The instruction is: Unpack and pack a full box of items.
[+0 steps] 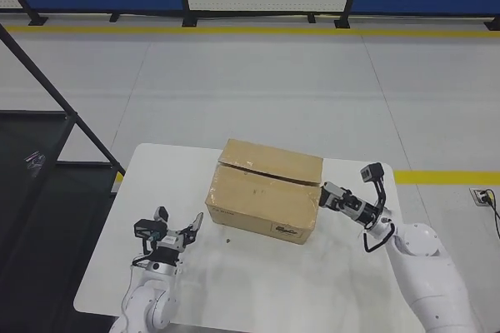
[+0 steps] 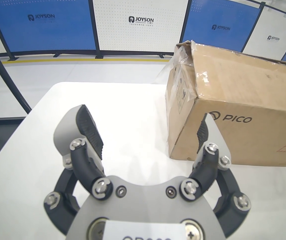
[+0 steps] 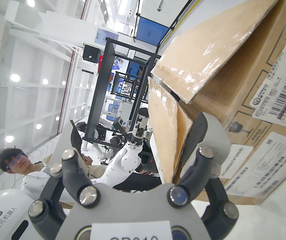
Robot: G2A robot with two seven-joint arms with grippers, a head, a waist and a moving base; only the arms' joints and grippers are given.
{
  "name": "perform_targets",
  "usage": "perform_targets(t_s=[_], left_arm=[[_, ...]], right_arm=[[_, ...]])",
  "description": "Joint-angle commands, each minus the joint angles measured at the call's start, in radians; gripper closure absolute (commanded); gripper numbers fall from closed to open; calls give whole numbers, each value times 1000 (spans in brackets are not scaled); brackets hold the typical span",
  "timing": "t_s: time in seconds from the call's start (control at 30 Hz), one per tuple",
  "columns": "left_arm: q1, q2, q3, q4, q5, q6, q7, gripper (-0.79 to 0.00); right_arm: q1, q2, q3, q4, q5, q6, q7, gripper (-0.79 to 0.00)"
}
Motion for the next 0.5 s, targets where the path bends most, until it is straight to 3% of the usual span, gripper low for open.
perform_targets(t_s=[0.0, 0.47], left_arm=[[0, -1, 2, 0, 2, 0, -1, -785], [0, -3, -2, 1, 0, -3, -1, -785]], right_arm=[[1, 1, -5, -8, 4, 2, 7, -785], [-30, 11, -52, -76, -70, -62, -3, -785]])
